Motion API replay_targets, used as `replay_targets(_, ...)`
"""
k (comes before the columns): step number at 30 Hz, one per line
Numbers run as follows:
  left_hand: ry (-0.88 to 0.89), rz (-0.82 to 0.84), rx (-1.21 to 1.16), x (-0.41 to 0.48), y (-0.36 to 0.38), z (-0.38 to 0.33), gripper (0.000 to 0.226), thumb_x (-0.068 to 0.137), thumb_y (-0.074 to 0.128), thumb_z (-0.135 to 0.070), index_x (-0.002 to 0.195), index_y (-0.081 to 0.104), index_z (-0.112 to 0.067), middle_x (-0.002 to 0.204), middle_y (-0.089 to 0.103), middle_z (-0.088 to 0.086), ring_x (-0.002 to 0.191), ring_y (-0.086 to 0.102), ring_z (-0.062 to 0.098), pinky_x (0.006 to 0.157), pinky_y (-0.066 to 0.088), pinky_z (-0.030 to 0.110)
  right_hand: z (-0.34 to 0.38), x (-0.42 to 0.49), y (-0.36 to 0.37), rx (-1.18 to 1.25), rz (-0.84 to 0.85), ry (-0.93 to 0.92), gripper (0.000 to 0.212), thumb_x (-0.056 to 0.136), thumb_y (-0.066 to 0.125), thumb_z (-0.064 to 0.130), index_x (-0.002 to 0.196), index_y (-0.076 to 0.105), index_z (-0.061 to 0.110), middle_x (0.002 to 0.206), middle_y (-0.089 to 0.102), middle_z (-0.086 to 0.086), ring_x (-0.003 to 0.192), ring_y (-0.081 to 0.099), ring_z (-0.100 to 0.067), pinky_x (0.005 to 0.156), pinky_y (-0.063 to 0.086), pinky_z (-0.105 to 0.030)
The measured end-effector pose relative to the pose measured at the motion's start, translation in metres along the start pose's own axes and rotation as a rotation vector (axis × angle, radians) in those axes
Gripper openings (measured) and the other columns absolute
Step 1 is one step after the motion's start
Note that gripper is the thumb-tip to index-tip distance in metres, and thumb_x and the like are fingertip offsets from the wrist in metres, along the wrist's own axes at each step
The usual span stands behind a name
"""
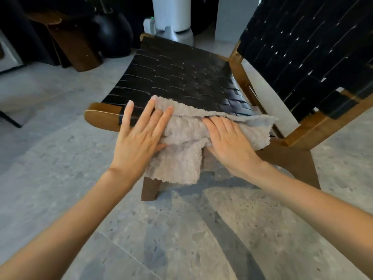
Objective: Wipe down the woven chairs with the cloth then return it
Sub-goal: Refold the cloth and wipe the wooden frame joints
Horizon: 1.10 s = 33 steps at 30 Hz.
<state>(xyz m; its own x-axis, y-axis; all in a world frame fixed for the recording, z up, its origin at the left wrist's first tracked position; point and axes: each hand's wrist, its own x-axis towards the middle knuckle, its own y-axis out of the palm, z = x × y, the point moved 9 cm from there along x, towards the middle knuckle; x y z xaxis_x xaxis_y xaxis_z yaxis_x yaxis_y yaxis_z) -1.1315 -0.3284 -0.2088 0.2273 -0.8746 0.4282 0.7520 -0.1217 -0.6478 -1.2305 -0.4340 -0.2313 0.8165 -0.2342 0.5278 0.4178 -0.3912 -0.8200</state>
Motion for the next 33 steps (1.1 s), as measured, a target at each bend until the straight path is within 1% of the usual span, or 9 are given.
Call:
replay_targets(3,-0.018,0.000,-0.106,-0.007,0.002,0.016,0.071,0.096,0.021,-0.051,0.148,-0.009,-0.014,0.157,0.021,0.008,0.146,0.004,0.029,0.111,-0.011,0.052,-0.001,0.000,0.002,0.004,0.040,0.035,0.055,0.085,0.067,0.018,0.132,0.050,-0.004,0.124,0.057,-0.023,0.112,0.057,-0.037,0.094,0.049,-0.043)
replay_targets(7,0.074,-0.055,-0.298,-0.009,-0.007,0.005,0.071,0.089,0.053,-0.049,0.147,0.027,-0.016,0.144,0.043,0.014,0.138,0.033,0.035,0.115,0.013,0.050,-0.002,0.000,0.002,0.072,0.126,0.049,0.058,0.088,0.067,0.018,0.138,0.044,0.001,0.131,0.051,-0.020,0.119,0.050,-0.035,0.098,0.045,-0.041)
replay_targets(14,0.278,-0.084,-0.463,0.013,-0.030,-0.021,0.059,0.066,0.082,-0.014,0.121,0.059,-0.016,0.125,0.057,0.020,0.121,0.051,0.040,0.109,0.028,0.050,-0.036,-0.026,-0.005,0.369,0.252,0.156,0.069,0.087,0.066,0.017,0.145,0.027,0.021,0.145,0.041,-0.004,0.131,0.040,-0.020,0.101,0.037,-0.029)
replay_targets(20,0.187,-0.114,-0.705,0.008,-0.047,-0.006,0.036,0.081,0.069,-0.002,0.115,0.058,-0.009,0.127,0.057,0.010,0.116,0.054,0.025,0.102,0.036,0.029,-0.069,-0.060,-0.036,0.407,0.074,0.258,0.033,0.088,0.060,0.007,0.118,0.059,0.019,0.119,0.062,0.002,0.111,0.056,-0.016,0.082,0.049,-0.028)
replay_targets(22,0.069,-0.073,-0.946,-0.004,-0.047,0.006,0.024,0.090,0.056,-0.008,0.111,0.050,-0.018,0.117,0.057,0.004,0.100,0.055,0.016,0.083,0.047,0.024,-0.071,-0.068,-0.049,0.501,0.021,0.273,0.029,0.089,0.063,0.015,0.116,0.061,0.026,0.111,0.065,0.008,0.099,0.060,-0.010,0.076,0.046,-0.016)
replay_targets(24,-0.019,0.003,-1.167,-0.017,-0.044,0.012,0.012,0.096,0.040,-0.024,0.104,0.039,-0.033,0.096,0.057,-0.010,0.080,0.054,0.005,0.061,0.042,0.013,-0.069,-0.072,-0.059,0.635,0.022,0.305,0.022,0.088,0.061,0.034,0.109,0.056,0.039,0.100,0.065,0.021,0.090,0.061,-0.001,0.069,0.043,-0.008)
replay_targets(26,-0.076,0.101,-1.351,-0.026,-0.036,0.012,0.010,0.097,0.033,-0.033,0.102,0.037,-0.040,0.089,0.054,-0.019,0.083,0.056,-0.003,0.059,0.042,0.011,-0.066,-0.073,-0.060,0.800,0.059,0.363,0.018,0.082,0.062,0.049,0.095,0.050,0.044,0.086,0.065,0.025,0.082,0.062,0.005,0.063,0.044,-0.007)
replay_targets(29,-0.047,0.272,-1.433,-0.031,-0.024,0.002,0.014,0.095,0.039,-0.042,0.105,0.048,-0.038,0.098,0.056,-0.019,0.093,0.055,-0.005,0.072,0.041,0.013,-0.064,-0.071,-0.049,0.815,0.165,0.445,0.019,0.076,0.067,0.055,0.082,0.056,0.040,0.077,0.065,0.020,0.077,0.060,0.008,0.062,0.043,-0.010)
replay_targets(33,-0.159,0.367,-1.349,-0.031,-0.008,-0.009,0.014,0.087,0.060,-0.042,0.088,0.054,-0.030,0.085,0.063,-0.010,0.078,0.060,0.005,0.063,0.046,0.016,-0.066,-0.069,-0.029,0.727,0.284,0.595,0.030,0.086,0.062,0.048,0.074,0.055,0.022,0.065,0.053,0.007,0.059,0.051,-0.006,0.054,0.035,-0.021)
